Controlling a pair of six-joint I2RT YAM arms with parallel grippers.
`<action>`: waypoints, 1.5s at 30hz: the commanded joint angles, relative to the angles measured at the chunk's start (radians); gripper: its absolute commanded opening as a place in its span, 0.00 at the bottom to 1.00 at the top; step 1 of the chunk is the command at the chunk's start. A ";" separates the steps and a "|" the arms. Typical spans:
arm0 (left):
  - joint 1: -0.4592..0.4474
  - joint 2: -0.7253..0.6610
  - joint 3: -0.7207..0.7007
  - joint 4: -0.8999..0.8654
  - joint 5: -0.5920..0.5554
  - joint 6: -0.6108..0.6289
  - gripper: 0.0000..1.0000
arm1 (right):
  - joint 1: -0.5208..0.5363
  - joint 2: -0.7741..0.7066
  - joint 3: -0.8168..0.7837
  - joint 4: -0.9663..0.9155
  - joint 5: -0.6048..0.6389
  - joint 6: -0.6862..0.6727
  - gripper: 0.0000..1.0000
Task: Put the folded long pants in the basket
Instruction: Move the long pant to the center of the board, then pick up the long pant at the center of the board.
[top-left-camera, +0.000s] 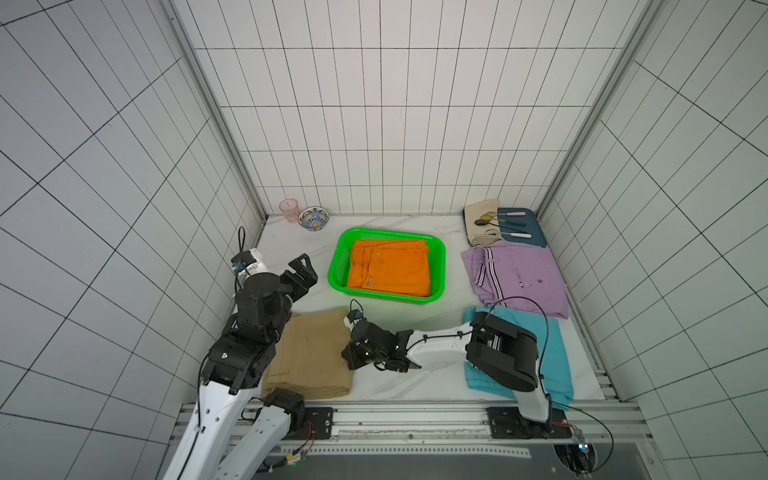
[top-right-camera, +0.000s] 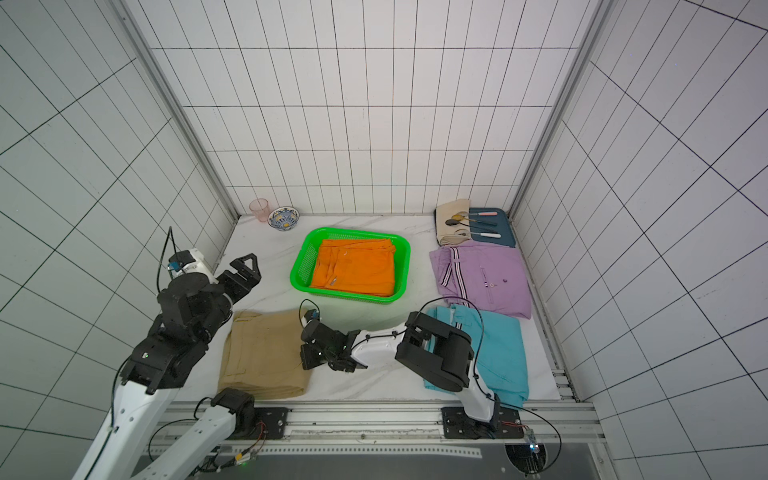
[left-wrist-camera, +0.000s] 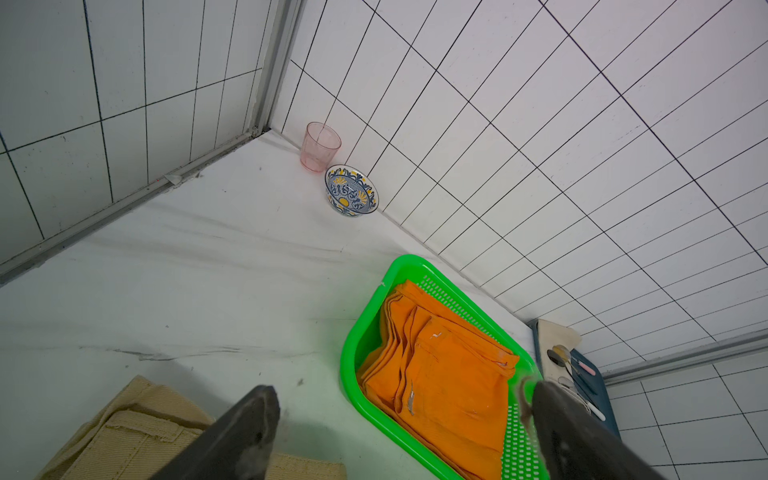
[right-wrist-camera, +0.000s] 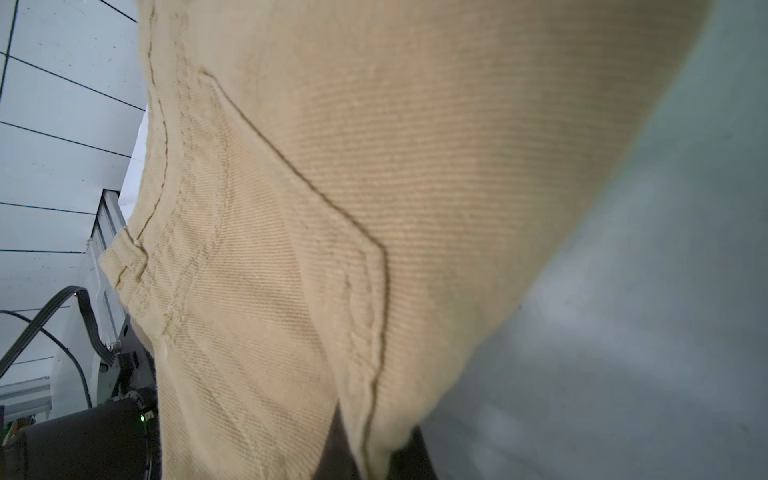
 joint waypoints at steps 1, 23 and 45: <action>0.004 0.009 0.038 -0.012 0.032 0.027 0.98 | -0.009 -0.057 -0.063 -0.082 0.027 -0.004 0.00; 0.030 0.033 -0.418 -0.031 0.653 -0.060 0.98 | -0.342 -0.951 -0.707 -0.440 0.064 -0.089 0.00; -0.125 0.336 -0.751 0.549 0.760 -0.164 0.90 | -0.366 -0.839 -0.671 -0.397 -0.019 -0.133 0.00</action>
